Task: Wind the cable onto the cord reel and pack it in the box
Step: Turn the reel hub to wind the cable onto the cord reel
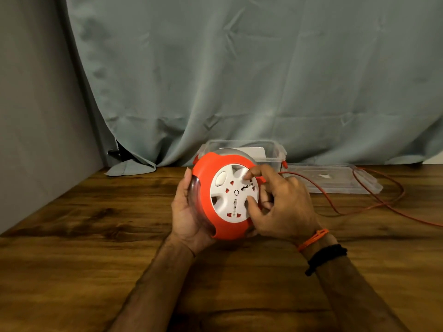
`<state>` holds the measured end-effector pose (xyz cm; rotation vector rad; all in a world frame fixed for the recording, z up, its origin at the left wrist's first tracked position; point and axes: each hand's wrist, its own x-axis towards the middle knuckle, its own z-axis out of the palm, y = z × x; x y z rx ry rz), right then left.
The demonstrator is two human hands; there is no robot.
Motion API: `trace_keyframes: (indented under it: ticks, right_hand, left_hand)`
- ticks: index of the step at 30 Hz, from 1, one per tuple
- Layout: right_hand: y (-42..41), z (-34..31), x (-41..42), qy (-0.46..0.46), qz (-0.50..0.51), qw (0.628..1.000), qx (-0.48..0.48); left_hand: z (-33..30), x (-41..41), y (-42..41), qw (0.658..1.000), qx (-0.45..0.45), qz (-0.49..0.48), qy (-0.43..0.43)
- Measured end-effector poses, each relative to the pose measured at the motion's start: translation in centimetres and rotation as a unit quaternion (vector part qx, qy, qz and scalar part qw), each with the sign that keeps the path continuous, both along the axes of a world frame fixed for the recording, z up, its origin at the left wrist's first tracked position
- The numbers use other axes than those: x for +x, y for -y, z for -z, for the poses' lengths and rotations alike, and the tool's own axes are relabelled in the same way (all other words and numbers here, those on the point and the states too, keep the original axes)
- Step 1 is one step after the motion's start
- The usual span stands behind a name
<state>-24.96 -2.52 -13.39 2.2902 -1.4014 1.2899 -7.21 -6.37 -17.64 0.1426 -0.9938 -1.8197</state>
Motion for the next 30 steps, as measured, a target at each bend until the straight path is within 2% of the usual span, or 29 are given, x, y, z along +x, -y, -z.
trace_keyframes:
  ticks: [5,11,15,22,30]
  right_hand:
    - [0.1,0.1,-0.1,-0.078,0.024,0.996,0.045]
    - [0.4,0.4,-0.2,-0.099,0.042,0.994,0.034]
    - [0.2,0.4,-0.2,-0.097,0.072,0.992,-0.021]
    - [0.1,1.1,1.6,-0.027,0.167,0.986,0.013]
    - [0.2,0.7,1.3,0.005,0.079,0.997,0.013]
  left_hand:
    - [-0.1,-0.2,0.0,1.000,0.002,-0.006,0.002]
    - [-0.2,-0.2,-0.1,0.999,-0.002,0.024,0.029]
    - [-0.3,0.0,-0.2,0.998,-0.002,0.049,0.028]
    - [-0.4,-0.5,-0.2,0.999,-0.001,-0.040,0.036]
    - [-0.7,-0.2,-0.3,1.000,-0.003,-0.014,0.008]
